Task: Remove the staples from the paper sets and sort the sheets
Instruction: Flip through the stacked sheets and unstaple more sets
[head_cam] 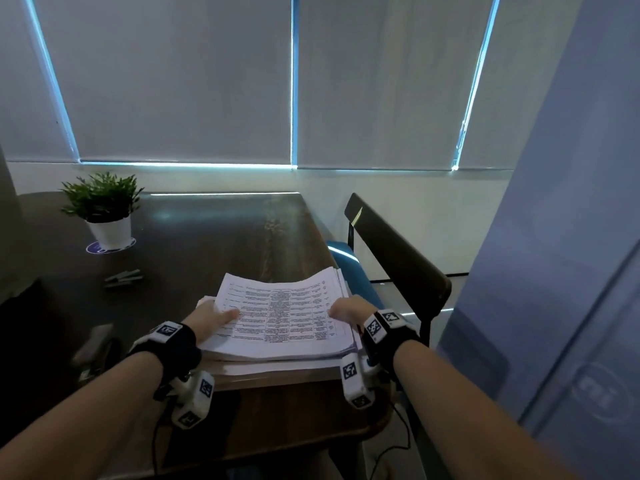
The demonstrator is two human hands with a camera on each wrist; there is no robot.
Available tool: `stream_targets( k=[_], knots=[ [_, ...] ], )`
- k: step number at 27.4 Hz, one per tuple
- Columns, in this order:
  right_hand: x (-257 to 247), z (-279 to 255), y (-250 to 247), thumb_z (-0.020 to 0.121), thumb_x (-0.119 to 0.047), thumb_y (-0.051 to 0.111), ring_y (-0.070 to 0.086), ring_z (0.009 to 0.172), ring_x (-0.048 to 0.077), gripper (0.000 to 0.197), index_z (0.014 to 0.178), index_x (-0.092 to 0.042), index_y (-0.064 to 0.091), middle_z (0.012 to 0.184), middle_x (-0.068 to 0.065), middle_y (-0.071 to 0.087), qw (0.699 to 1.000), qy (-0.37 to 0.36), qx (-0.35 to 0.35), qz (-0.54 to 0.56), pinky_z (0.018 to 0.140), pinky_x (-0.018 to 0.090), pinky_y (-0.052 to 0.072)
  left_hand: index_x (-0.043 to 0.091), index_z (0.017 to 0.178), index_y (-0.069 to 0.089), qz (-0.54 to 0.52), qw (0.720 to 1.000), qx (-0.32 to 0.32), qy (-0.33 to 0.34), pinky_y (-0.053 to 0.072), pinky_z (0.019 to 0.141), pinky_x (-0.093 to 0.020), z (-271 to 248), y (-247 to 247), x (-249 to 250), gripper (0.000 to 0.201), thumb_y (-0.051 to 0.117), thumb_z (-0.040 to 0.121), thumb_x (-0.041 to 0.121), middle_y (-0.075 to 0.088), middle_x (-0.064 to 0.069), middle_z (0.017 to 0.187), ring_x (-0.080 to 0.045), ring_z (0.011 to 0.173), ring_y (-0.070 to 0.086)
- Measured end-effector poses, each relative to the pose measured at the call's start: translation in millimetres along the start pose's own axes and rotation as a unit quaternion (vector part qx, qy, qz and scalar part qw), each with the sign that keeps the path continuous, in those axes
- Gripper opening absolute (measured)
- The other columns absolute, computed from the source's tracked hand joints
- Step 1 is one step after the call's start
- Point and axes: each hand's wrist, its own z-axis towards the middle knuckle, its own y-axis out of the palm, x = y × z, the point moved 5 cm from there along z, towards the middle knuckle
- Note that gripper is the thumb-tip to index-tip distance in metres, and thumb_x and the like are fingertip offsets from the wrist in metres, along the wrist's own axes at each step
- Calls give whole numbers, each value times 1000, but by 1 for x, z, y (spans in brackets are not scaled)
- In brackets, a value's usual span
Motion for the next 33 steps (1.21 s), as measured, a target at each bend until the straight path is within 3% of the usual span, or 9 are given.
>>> stream_targets(
  k=[3, 7, 13, 17, 22, 25, 27, 29, 33],
  knots=[
    [0, 1, -6, 92, -13, 61, 66, 92, 22, 50, 137, 1, 44, 112, 11, 64, 1000, 7, -4, 17, 69, 28, 57, 5, 116, 60, -1, 1000, -13, 2, 48, 97, -34, 0, -2, 3, 27, 57, 95, 22, 68, -5, 110, -18, 95, 66],
    [3, -4, -24, 94, -14, 58, 57, 70, 15, 11, 100, -6, 52, 81, 5, 55, 997, 15, 37, -61, 54, 23, 43, 15, 104, 60, -10, 1000, -2, 22, 48, 95, -36, -5, 4, 11, 11, 61, 92, 15, 67, -2, 104, -20, 97, 64],
    [16, 8, -12, 95, -15, 56, 59, 95, 23, 37, 130, -3, 50, 114, 10, 62, 994, 38, 42, -97, 82, 31, 51, 5, 123, 58, 33, 999, -12, 29, 45, 93, -30, -7, 18, 9, 31, 59, 93, 13, 65, -7, 120, -20, 107, 62],
    [16, 10, -4, 95, -14, 55, 59, 90, 25, 37, 130, -4, 52, 115, 13, 64, 995, 31, 57, -73, 85, 35, 52, 3, 119, 58, 79, 996, 29, 1, 46, 84, -28, -4, 17, 11, 32, 63, 91, 18, 65, -7, 116, -20, 102, 62],
    [7, -1, -15, 90, -23, 62, 62, 91, 25, 13, 95, -11, 60, 104, 8, 66, 980, 17, 41, -194, 89, 38, 53, 8, 112, 49, 104, 993, 43, -29, 50, 92, -40, 3, 6, 12, 45, 73, 81, 30, 61, -3, 106, -26, 103, 61],
    [-19, 14, -29, 78, -32, 75, 60, 111, 33, 50, 121, -11, 57, 123, 12, 61, 959, 13, 52, -280, 97, 51, 50, 3, 111, 58, 220, 973, 50, -54, 50, 91, -36, 9, 6, 10, 48, 71, 82, 38, 65, -9, 108, -26, 103, 61],
    [-55, 17, -30, 75, -36, 76, 54, 122, 36, 70, 135, -14, 47, 137, 13, 53, 940, -72, 98, -320, 100, 54, 47, 1, 114, 60, 263, 962, 42, -60, 48, 91, -33, 0, 10, 18, 48, 67, 85, 40, 65, -12, 111, -26, 104, 61],
    [-86, 19, -11, 80, -43, 75, 46, 133, 34, 82, 147, -14, 38, 148, 11, 45, 920, -154, 32, -358, 107, 49, 43, 3, 115, 60, 303, 949, 20, -90, 47, 90, -29, -6, 15, 20, 53, 63, 86, 47, 64, -9, 111, -25, 106, 60],
    [-101, 48, -10, 46, -70, 84, 55, 123, 30, 103, 135, -27, 57, 141, -2, 55, 901, -104, -40, -418, 101, 49, 47, 19, 96, 67, 372, 921, -43, -107, 53, 80, -30, 13, 15, 29, 44, 69, 72, 56, 62, 4, 87, -20, 85, 65]
  ],
)
